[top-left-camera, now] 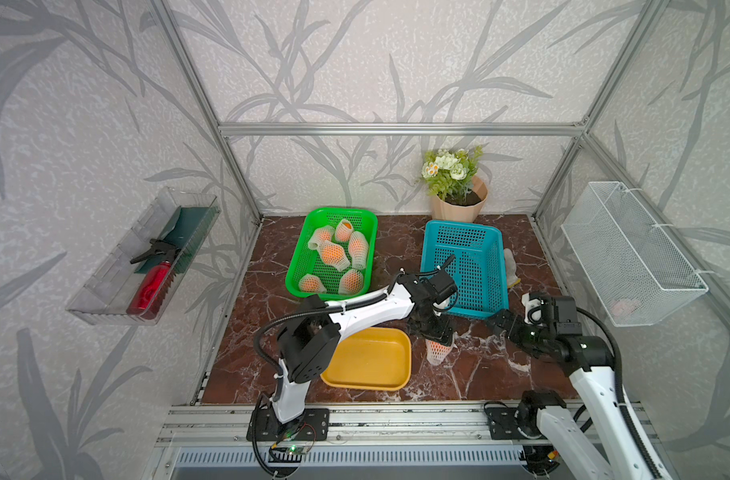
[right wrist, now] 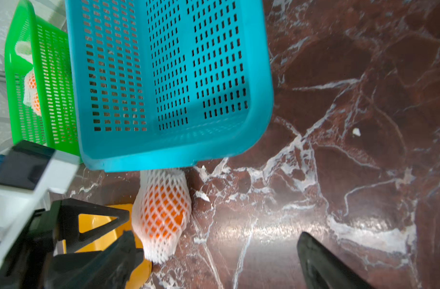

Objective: Remove foam nets from oranges
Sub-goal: Place the orange at the center of the board, then remove the foam net from the orange.

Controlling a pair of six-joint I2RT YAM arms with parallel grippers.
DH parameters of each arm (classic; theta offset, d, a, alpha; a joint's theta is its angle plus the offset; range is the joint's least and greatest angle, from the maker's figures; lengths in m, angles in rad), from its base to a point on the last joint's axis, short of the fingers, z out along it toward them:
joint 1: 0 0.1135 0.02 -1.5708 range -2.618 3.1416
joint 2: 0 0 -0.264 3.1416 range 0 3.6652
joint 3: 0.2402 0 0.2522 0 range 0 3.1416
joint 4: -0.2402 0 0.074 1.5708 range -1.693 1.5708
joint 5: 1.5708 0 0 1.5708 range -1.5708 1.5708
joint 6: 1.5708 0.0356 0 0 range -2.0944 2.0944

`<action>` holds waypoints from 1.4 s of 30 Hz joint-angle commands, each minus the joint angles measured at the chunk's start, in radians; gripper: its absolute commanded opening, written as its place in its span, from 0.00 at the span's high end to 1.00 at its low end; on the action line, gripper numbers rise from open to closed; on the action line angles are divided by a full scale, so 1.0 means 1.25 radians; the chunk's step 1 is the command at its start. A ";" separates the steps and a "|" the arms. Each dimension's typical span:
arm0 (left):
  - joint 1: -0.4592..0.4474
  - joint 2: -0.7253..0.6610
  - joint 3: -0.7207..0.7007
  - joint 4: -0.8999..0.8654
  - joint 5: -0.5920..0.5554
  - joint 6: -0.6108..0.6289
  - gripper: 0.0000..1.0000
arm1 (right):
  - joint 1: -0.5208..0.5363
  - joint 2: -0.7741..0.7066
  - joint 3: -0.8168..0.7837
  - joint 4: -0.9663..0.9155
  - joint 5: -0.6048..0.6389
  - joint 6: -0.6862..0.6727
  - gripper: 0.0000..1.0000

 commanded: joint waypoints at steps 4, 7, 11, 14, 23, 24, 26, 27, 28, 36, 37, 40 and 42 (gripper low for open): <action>0.025 -0.117 -0.064 0.065 0.045 -0.029 0.17 | 0.066 -0.035 0.022 -0.057 -0.124 0.040 0.01; 0.051 -0.187 -0.145 0.137 0.073 -0.054 0.17 | 0.251 -0.025 0.016 -0.008 -0.050 0.134 0.00; 0.111 -0.281 -0.261 0.203 0.081 -0.094 0.18 | 0.518 0.059 0.015 0.060 0.101 0.236 0.03; 0.144 -0.345 -0.316 0.211 0.057 -0.080 0.18 | 0.598 0.144 0.010 0.117 0.122 0.267 0.09; 0.158 -0.496 -0.420 0.260 -0.037 -0.016 0.19 | 0.643 0.222 -0.033 0.214 0.248 0.307 0.20; 0.158 -0.504 -0.427 0.265 -0.040 -0.015 0.19 | 0.643 0.225 -0.044 0.238 0.251 0.319 0.22; 0.160 -0.518 -0.442 0.276 -0.040 -0.013 0.19 | 0.643 0.242 -0.065 0.294 0.244 0.334 0.25; 0.159 -0.523 -0.447 0.278 -0.038 -0.009 0.19 | 0.643 0.258 -0.070 0.314 0.239 0.338 0.27; 0.160 -0.528 -0.450 0.280 -0.036 -0.006 0.19 | 0.643 0.274 -0.073 0.327 0.235 0.340 0.29; 0.159 -0.555 -0.498 0.339 -0.018 0.030 0.21 | 0.643 0.325 -0.092 0.383 0.261 0.369 0.44; 0.158 -0.555 -0.501 0.344 -0.018 0.037 0.21 | 0.643 0.327 -0.098 0.389 0.261 0.377 0.48; 0.157 -0.555 -0.517 0.368 -0.021 0.053 0.22 | 0.643 0.321 -0.105 0.401 0.266 0.390 0.56; 0.147 -0.553 -0.526 0.382 -0.026 0.068 0.22 | 0.643 0.315 -0.105 0.402 0.271 0.392 0.65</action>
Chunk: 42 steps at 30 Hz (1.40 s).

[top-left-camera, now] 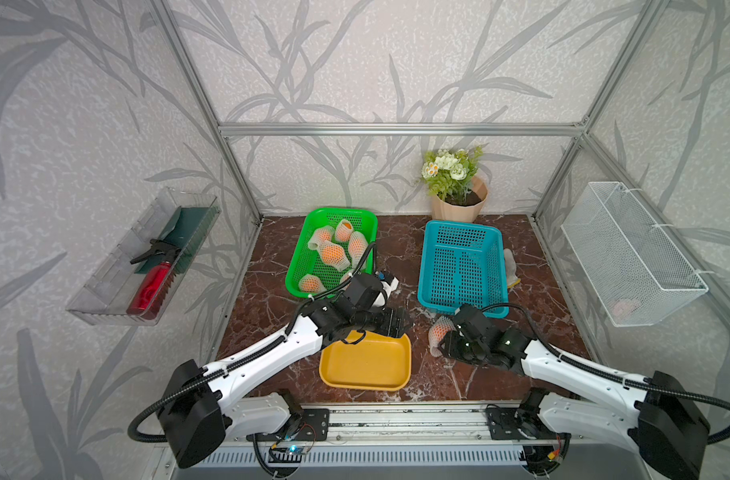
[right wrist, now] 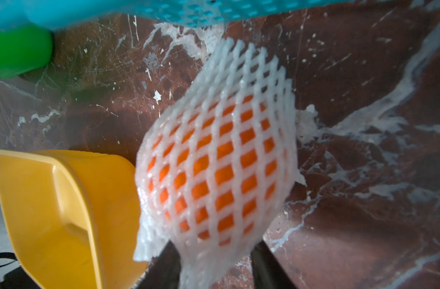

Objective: Remove foam nets from oranges
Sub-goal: Remove the foam net from the orange.

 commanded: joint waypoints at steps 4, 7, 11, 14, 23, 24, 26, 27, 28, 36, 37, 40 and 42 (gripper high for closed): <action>-0.039 0.007 -0.014 0.066 -0.021 0.090 0.23 | 0.004 -0.018 -0.008 0.028 0.023 0.024 0.86; -0.070 0.034 0.001 0.067 -0.030 0.140 0.28 | 0.002 -0.035 -0.003 0.026 0.011 0.035 0.93; -0.106 0.053 -0.002 0.104 -0.039 0.191 0.31 | 0.002 -0.066 0.005 0.012 0.001 0.060 1.00; -0.126 0.068 -0.013 0.156 -0.036 0.218 0.33 | -0.004 -0.087 0.005 0.001 -0.016 0.098 1.00; -0.155 0.161 -0.003 0.214 -0.034 0.260 0.32 | -0.048 -0.108 -0.011 0.019 -0.104 0.168 1.00; -0.156 0.174 0.005 0.207 -0.042 0.265 0.32 | -0.057 -0.112 -0.014 0.026 -0.113 0.174 1.00; -0.156 0.195 0.016 0.198 -0.044 0.277 0.31 | -0.069 -0.119 -0.018 0.027 -0.124 0.177 1.00; -0.156 0.203 0.017 0.199 -0.039 0.283 0.31 | -0.076 -0.122 -0.017 0.025 -0.131 0.176 1.00; -0.157 0.209 0.018 0.203 -0.038 0.291 0.31 | -0.082 -0.123 -0.016 0.024 -0.138 0.176 1.00; -0.157 0.238 0.003 0.272 -0.064 0.389 0.24 | -0.109 -0.112 -0.016 0.032 -0.191 0.171 0.99; -0.157 0.238 -0.006 0.293 -0.070 0.402 0.23 | -0.112 -0.111 -0.016 0.034 -0.198 0.170 0.99; -0.157 0.242 -0.022 0.347 -0.060 0.446 0.22 | -0.119 -0.111 -0.017 0.035 -0.217 0.167 0.99; -0.157 0.251 -0.022 0.363 -0.051 0.468 0.22 | -0.125 -0.117 -0.020 0.038 -0.225 0.170 0.99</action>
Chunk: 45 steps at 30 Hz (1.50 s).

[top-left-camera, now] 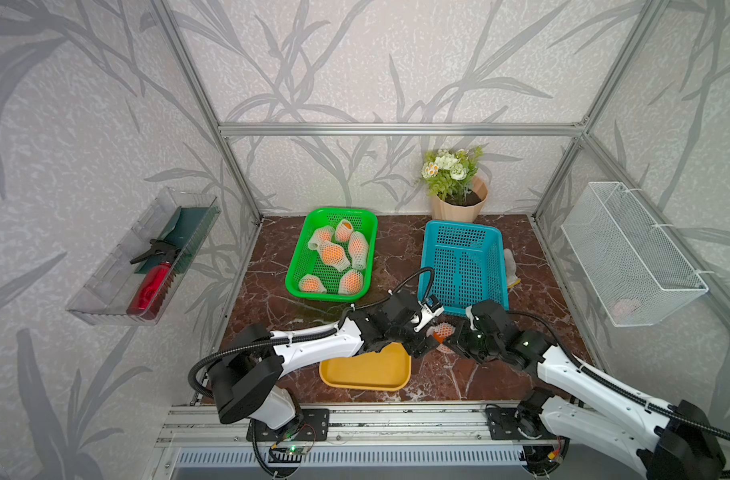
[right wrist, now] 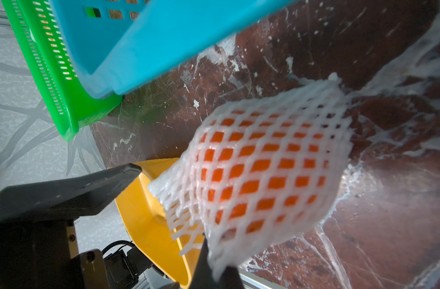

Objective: Remove foam nets from oranges
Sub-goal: Remove the foam net from the orange.

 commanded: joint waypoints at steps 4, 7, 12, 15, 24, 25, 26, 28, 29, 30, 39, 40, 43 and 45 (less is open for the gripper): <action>-0.004 0.041 -0.001 0.072 0.046 0.106 0.22 | -0.024 -0.017 -0.015 0.020 -0.051 0.000 0.98; -0.004 0.057 0.001 0.069 0.063 0.123 0.23 | -0.035 -0.026 -0.021 0.020 -0.066 0.001 0.97; -0.004 0.077 0.004 0.075 0.091 0.148 0.23 | -0.049 -0.028 -0.026 0.024 -0.088 0.000 0.97; -0.004 0.093 0.015 0.072 0.091 0.161 0.23 | -0.052 -0.024 -0.026 0.028 -0.099 -0.002 0.96; -0.005 0.129 0.033 0.113 0.089 0.192 0.33 | -0.062 0.003 -0.015 0.023 -0.144 -0.020 0.92; -0.004 0.131 0.034 0.122 0.086 0.191 0.35 | -0.063 0.005 -0.012 0.017 -0.146 -0.025 0.91; -0.004 0.133 0.033 0.131 0.086 0.188 0.36 | -0.065 0.007 -0.009 0.014 -0.148 -0.029 0.91; -0.004 0.137 0.033 0.151 0.090 0.177 0.40 | -0.068 0.011 -0.006 0.010 -0.153 -0.034 0.89; -0.004 0.139 0.033 0.162 0.094 0.171 0.42 | -0.069 0.012 -0.006 0.010 -0.156 -0.034 0.89; -0.004 0.141 0.034 0.171 0.098 0.163 0.45 | -0.072 0.014 -0.004 0.010 -0.158 -0.036 0.88; -0.004 0.172 0.056 0.206 0.117 0.125 0.67 | -0.111 0.011 0.022 -0.024 -0.176 -0.065 0.68; -0.004 0.175 0.059 0.210 0.114 0.118 0.69 | -0.115 0.007 0.030 -0.038 -0.175 -0.073 0.64; -0.003 0.181 0.068 0.215 0.108 0.101 0.76 | -0.128 -0.009 0.057 -0.105 -0.159 -0.105 0.54; -0.003 0.184 0.074 0.219 0.109 0.088 0.79 | -0.138 -0.028 0.070 -0.144 -0.148 -0.120 0.49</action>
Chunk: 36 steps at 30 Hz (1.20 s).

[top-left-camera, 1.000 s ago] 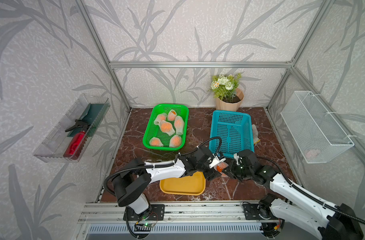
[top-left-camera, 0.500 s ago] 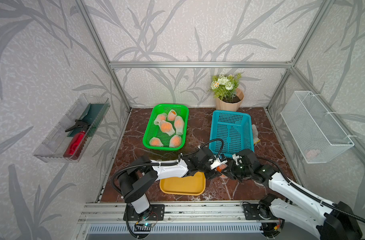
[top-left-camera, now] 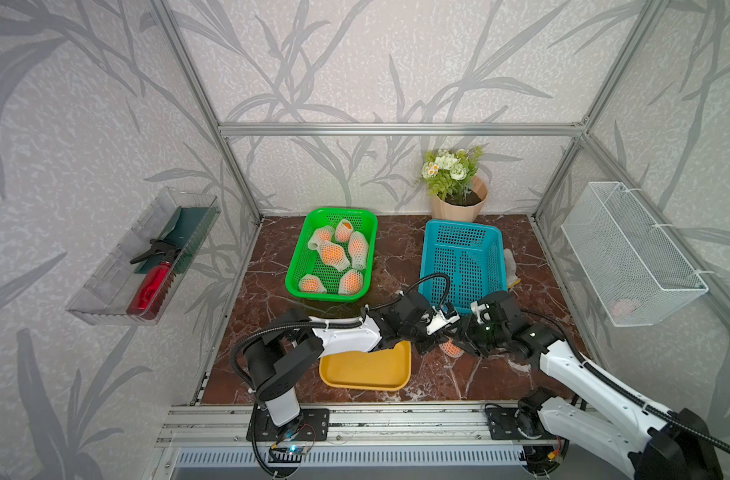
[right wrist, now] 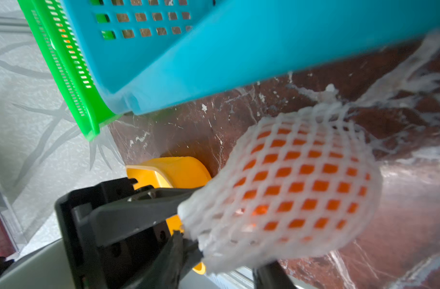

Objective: Remove foam nets from oranges
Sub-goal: Remove the foam net from the orange.

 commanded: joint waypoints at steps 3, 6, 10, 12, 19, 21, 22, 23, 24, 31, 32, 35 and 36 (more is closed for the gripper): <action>-0.003 0.019 0.041 0.059 0.000 -0.039 0.83 | -0.022 -0.065 0.044 -0.132 -0.003 -0.054 0.43; -0.003 0.027 0.051 0.059 0.000 -0.056 0.86 | -0.034 -0.090 0.055 -0.180 0.010 -0.076 0.39; -0.002 0.037 0.064 0.054 0.004 -0.082 0.91 | -0.056 -0.111 0.078 -0.258 0.041 -0.130 0.37; -0.002 0.042 0.076 0.045 0.005 -0.096 0.95 | -0.067 -0.113 0.084 -0.279 0.050 -0.157 0.36; 0.000 0.038 0.088 0.039 0.049 -0.136 1.00 | -0.091 -0.034 0.113 -0.271 0.074 -0.254 0.35; -0.001 0.033 0.083 0.041 0.052 -0.143 1.00 | -0.093 -0.015 0.121 -0.257 0.088 -0.279 0.35; 0.000 0.032 0.082 0.040 0.053 -0.146 1.00 | -0.096 -0.007 0.122 -0.252 0.097 -0.294 0.35; 0.000 0.033 0.083 0.036 0.056 -0.149 1.00 | -0.100 0.001 0.122 -0.248 0.102 -0.314 0.35; 0.000 0.036 0.087 0.029 0.062 -0.150 1.00 | -0.103 0.004 0.122 -0.241 0.104 -0.331 0.35; 0.004 0.059 0.140 -0.056 0.094 -0.164 1.00 | -0.117 0.014 0.120 -0.217 0.137 -0.500 0.35; 0.005 0.059 0.144 -0.064 0.096 -0.159 1.00 | -0.118 0.011 0.116 -0.206 0.135 -0.516 0.35; 0.005 0.057 0.140 -0.066 0.110 -0.152 1.00 | -0.123 0.007 0.093 -0.151 0.105 -0.534 0.35; 0.003 0.057 0.140 -0.064 0.113 -0.148 1.00 | -0.125 0.013 0.089 -0.142 0.099 -0.535 0.36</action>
